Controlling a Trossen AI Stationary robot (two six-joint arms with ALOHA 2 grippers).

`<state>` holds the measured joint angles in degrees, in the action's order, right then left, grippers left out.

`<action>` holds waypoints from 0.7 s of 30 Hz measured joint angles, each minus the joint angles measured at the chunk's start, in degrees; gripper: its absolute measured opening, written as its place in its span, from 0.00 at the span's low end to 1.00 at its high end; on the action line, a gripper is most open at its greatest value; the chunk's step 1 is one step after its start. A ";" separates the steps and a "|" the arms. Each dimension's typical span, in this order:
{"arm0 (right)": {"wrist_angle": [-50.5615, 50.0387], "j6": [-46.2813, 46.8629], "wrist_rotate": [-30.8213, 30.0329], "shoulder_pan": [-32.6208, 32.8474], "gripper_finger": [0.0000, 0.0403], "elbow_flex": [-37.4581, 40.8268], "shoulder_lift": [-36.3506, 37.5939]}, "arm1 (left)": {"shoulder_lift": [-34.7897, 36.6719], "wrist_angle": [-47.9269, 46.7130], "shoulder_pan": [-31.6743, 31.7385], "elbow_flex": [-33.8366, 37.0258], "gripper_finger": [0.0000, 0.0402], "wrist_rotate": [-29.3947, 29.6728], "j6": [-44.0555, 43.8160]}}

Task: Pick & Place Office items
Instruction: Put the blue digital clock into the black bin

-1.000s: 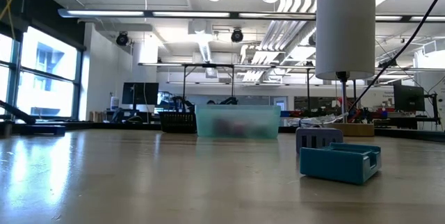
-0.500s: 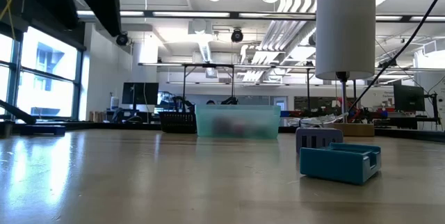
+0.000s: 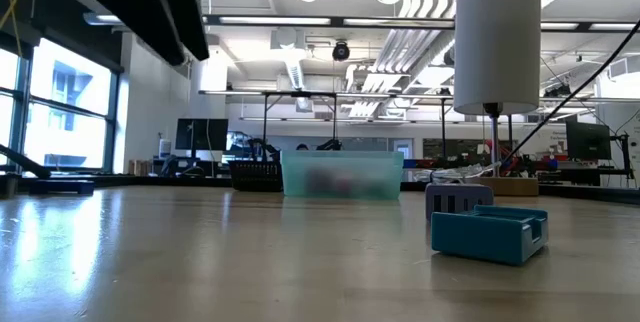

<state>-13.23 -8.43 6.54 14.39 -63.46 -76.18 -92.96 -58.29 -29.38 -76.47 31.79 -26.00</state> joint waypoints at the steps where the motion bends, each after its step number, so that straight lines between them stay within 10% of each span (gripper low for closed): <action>1: -0.39 -1.33 -1.23 -1.47 0.93 0.03 0.65 | 0.14 -0.81 0.66 0.00 0.71 -0.55 0.02; 17: -0.24 -9.66 15.78 -26.00 0.93 0.09 -2.57 | 2.30 -12.06 12.24 0.00 0.71 -5.26 17.06; 21: -0.34 -6.74 11.80 -26.89 0.93 0.09 -3.45 | 5.21 -14.55 16.87 0.00 0.71 -19.86 20.61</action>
<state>-13.57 -15.18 18.34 -12.49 -63.37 -79.64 -87.75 -72.84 -12.51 -76.47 11.92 -5.39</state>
